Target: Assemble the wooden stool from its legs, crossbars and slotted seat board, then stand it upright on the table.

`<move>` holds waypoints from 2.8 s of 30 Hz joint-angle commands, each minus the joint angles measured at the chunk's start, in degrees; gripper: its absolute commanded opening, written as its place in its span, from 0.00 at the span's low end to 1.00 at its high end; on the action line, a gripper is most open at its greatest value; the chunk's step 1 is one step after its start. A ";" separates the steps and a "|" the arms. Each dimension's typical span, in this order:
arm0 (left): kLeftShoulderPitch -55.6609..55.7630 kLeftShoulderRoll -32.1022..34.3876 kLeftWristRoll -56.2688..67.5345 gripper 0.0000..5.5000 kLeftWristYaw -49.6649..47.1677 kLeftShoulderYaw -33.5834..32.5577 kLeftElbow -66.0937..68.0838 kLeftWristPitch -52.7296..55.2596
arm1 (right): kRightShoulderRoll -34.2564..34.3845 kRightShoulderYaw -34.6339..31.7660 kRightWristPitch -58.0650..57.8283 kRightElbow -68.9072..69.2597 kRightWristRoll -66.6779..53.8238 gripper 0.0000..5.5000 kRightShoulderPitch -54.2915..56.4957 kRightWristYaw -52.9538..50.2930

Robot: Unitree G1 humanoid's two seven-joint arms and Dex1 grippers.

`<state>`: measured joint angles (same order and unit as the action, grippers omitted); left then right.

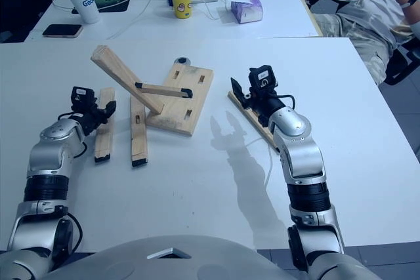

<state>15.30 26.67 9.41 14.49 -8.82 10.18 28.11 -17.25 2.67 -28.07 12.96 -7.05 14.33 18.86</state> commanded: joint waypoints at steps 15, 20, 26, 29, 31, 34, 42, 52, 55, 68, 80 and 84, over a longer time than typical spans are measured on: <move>-6.40 -9.73 -0.85 0.56 -15.94 -5.26 -16.52 21.87 | -0.64 -0.77 -2.03 1.27 -0.28 0.53 0.86 -0.11; -6.17 -9.21 -0.29 0.56 -13.61 -4.27 -17.00 23.76 | -0.53 -0.53 -1.62 0.89 -0.04 0.53 0.81 -0.14; -4.74 -9.21 0.01 0.56 -12.91 -5.48 -17.65 24.02 | -0.60 -0.20 -1.09 0.67 0.46 0.53 0.35 -0.24; -4.77 -8.89 0.05 0.56 -12.57 -5.75 -17.65 25.17 | -0.69 -0.11 -1.19 0.76 0.54 0.53 0.19 -0.22; -5.35 -8.44 -0.09 0.56 -11.87 -5.41 -17.15 26.03 | -0.72 -0.12 -1.40 0.86 0.48 0.53 0.45 -0.18; -6.14 -8.33 -0.16 0.56 -10.92 -4.94 -16.73 26.74 | -0.75 -0.12 -1.49 0.98 0.46 0.53 0.60 -0.17; -8.23 -8.47 -0.82 0.56 -9.34 -3.73 -14.83 25.44 | -0.84 0.10 -1.42 1.17 0.50 0.53 0.60 -0.02; -7.42 -7.86 -0.63 0.38 -8.04 -3.52 -15.80 24.53 | -0.74 0.34 -1.28 1.02 0.65 0.53 0.68 -0.06; -7.63 -8.32 -0.29 0.38 -7.93 -4.19 -15.05 23.99 | -0.69 0.39 -1.23 0.96 0.67 0.53 0.79 -0.09; 0.66 -9.00 -0.35 0.38 -8.95 -7.74 -17.02 -2.22 | 0.05 -1.67 0.01 -0.50 -0.79 0.53 3.90 -0.38; 8.37 -5.02 10.13 0.38 3.49 -5.09 -33.23 -9.82 | 11.43 -26.94 -24.36 1.65 -53.14 0.53 22.97 -11.33; 10.17 -3.29 16.89 0.38 6.16 -4.20 -38.91 -2.96 | 10.03 -28.94 -25.69 0.92 -67.27 0.53 26.93 -17.32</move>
<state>21.26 19.82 20.01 16.94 -14.60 -20.98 19.23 -7.11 -21.60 -50.18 13.82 -58.30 34.65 8.87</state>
